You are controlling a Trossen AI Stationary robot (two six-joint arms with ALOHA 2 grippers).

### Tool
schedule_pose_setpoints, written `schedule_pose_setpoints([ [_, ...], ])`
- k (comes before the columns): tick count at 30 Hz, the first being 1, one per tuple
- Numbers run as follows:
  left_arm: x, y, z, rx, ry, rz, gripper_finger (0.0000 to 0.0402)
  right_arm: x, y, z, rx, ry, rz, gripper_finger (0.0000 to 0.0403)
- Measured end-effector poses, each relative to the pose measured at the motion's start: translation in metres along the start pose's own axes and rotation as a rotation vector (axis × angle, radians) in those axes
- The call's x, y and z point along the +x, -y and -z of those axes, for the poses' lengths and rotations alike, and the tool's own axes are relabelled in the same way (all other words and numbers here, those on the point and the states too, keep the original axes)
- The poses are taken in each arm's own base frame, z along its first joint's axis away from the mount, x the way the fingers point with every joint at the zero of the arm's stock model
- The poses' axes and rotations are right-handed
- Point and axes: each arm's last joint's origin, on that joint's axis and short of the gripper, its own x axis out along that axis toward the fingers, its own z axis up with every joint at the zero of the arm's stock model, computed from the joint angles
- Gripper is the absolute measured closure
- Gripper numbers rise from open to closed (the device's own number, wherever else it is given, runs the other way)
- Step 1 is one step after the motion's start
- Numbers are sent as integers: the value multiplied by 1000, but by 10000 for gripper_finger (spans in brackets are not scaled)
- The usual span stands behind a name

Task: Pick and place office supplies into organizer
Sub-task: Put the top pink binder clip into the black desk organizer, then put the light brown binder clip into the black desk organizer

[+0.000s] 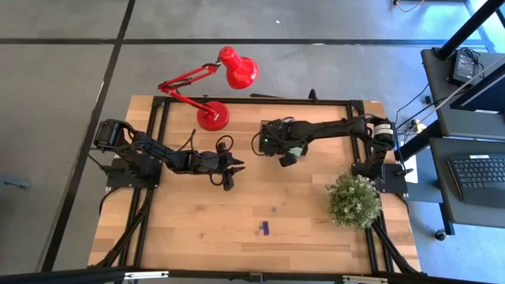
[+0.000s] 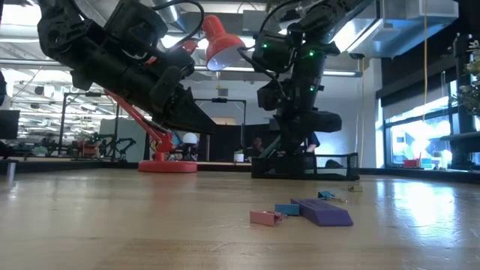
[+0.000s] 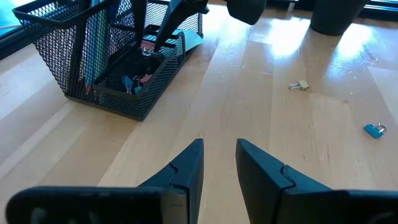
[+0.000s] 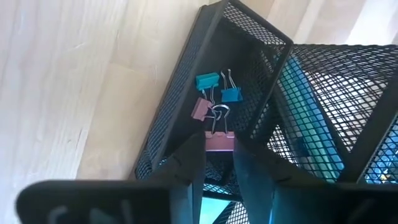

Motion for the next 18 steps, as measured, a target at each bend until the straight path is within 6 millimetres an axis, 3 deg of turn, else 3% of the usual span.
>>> schedule_pose_setpoints([
  [18, 0, 0, 0, 0, 0, 0, 313, -1, -2, 0, 10, -7, -5, 312],
])
